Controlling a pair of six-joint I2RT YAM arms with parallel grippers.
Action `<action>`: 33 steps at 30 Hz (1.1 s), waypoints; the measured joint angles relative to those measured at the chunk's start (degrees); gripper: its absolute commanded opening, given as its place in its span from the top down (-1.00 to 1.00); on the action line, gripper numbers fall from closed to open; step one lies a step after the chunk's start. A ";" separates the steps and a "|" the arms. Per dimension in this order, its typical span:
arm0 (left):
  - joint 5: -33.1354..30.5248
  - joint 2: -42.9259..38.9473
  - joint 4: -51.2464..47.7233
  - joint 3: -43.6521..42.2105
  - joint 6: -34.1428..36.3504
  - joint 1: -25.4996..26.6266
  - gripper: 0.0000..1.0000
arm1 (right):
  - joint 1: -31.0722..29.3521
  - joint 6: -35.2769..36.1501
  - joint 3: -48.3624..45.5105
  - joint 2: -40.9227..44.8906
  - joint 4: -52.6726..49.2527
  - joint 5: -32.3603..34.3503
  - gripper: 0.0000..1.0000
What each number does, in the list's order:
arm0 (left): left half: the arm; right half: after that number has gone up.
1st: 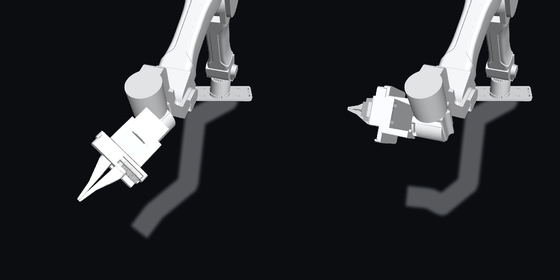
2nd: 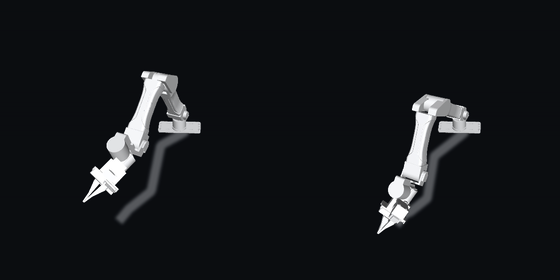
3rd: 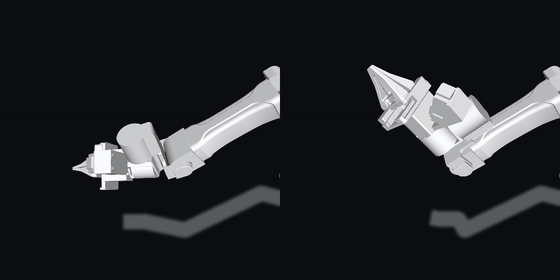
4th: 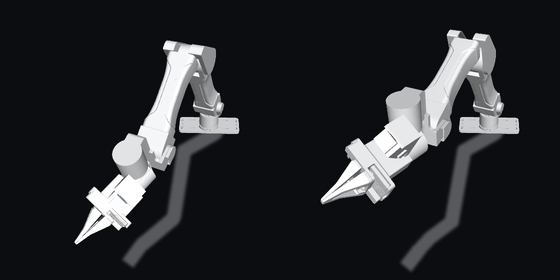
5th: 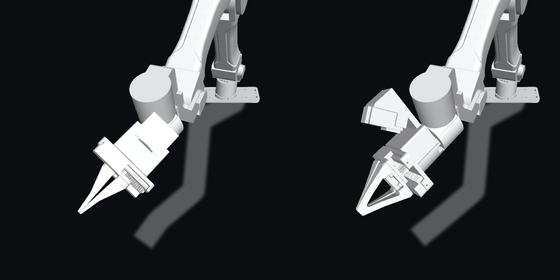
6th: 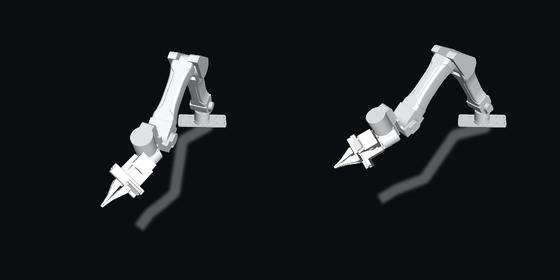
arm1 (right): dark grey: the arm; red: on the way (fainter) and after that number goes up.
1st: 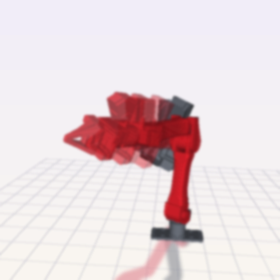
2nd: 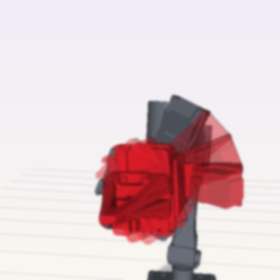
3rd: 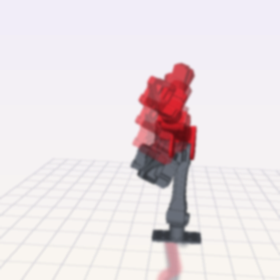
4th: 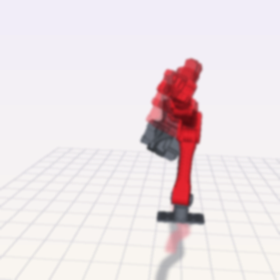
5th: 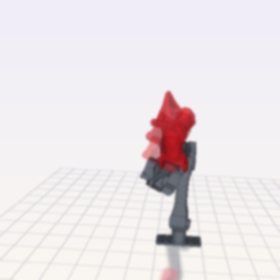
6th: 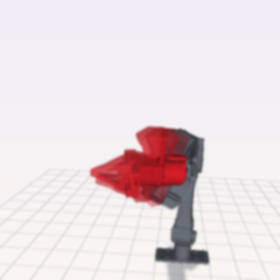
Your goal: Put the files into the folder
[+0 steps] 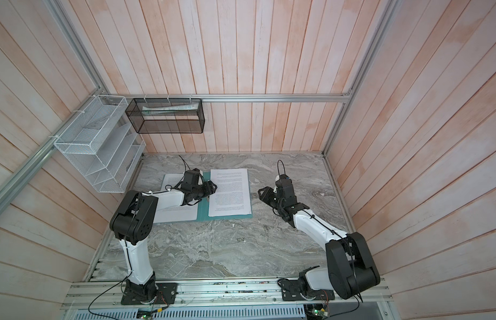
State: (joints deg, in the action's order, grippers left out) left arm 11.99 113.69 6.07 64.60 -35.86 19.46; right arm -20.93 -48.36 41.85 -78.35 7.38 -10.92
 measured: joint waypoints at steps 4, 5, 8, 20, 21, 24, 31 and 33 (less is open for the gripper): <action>0.83 0.00 2.99 -1.46 -1.90 1.16 -0.40 | 0.15 0.00 -0.70 0.00 0.39 -0.90 0.12; 1.01 0.00 3.96 -1.92 -2.47 1.44 -0.40 | 0.17 0.00 -0.94 0.00 0.37 -1.05 0.12; 1.25 -0.02 6.32 -3.04 -4.13 2.36 -0.38 | 0.52 0.00 -1.57 0.07 0.35 -1.42 0.12; -1.16 -2.64 11.85 -8.66 -12.70 10.62 -0.37 | 3.63 0.79 -3.72 2.51 0.24 -1.62 0.12; -1.79 -2.97 12.00 -9.11 -13.51 11.54 -0.37 | 3.78 0.87 -3.76 2.51 0.22 -1.62 0.12; -3.91 -3.98 12.22 -10.34 -16.15 14.43 -0.37 | 4.33 1.18 -4.00 2.49 -0.46 -1.01 0.12; -8.48 -4.09 11.39 -10.01 -19.50 18.45 -0.35 | 6.69 1.22 -5.35 0.76 -2.56 -0.55 0.09; -9.66 -3.80 9.68 -8.70 -19.71 18.84 -0.33 | 7.26 0.98 -7.19 0.76 -2.43 -1.09 0.10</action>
State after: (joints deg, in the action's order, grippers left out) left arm 2.33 109.89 15.75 55.90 -55.57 38.30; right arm -13.67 -47.37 34.65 -77.58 4.95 -12.01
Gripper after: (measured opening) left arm 0.672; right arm 0.453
